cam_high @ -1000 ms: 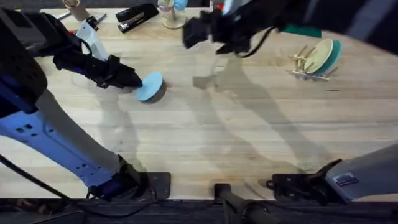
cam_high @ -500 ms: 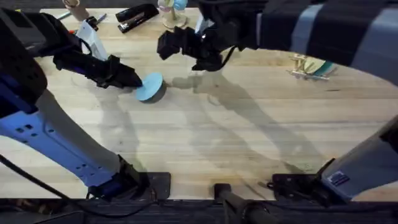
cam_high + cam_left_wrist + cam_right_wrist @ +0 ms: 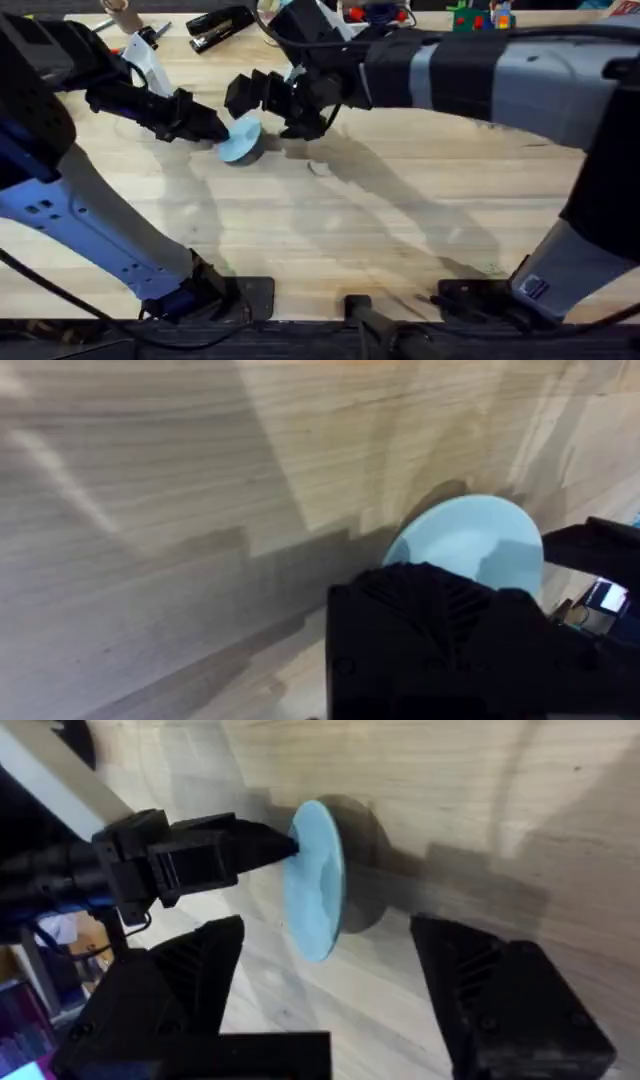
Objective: Pick up the plates from the table one by one and place each into a slot on the dish rack.
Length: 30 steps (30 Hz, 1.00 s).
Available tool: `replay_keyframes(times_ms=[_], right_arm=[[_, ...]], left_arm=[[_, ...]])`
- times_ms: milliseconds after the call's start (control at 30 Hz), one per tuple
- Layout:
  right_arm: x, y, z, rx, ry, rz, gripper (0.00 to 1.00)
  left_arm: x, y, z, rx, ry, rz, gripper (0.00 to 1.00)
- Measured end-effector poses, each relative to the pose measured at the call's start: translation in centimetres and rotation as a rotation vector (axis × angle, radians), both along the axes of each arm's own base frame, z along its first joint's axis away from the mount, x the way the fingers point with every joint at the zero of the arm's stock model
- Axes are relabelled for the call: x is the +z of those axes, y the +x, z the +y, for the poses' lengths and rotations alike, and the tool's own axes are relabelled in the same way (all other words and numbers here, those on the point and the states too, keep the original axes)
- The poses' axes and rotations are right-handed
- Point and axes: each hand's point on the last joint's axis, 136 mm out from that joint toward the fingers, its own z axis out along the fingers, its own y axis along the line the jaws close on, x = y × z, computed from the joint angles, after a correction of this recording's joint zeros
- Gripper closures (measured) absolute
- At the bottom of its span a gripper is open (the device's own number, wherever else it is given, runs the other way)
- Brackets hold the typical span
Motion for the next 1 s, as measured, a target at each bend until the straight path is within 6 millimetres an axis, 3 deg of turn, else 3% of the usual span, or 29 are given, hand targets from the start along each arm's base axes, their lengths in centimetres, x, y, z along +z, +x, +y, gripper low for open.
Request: replay_keyframes(times_ms=[200,733,900,1000], right_arm=[[-0.9,-0.4,1.5,-0.003,0.026,0.014,0.007],[-3.3,-0.7,2.6,-0.052,0.045,0.101,0.007],[-3.3,-0.7,2.6,-0.057,0.047,0.105,0.131],[-3.3,-0.7,2.7,-0.060,0.048,0.108,0.428]], left_arm=[[0.0,0.0,0.0,0.000,0.000,0.000,0.960],[0.0,0.0,0.0,0.000,0.000,0.000,0.960],[0.0,0.0,0.0,0.000,0.000,-0.001,0.960],[0.0,0.0,0.0,0.000,0.000,-0.001,0.961]])
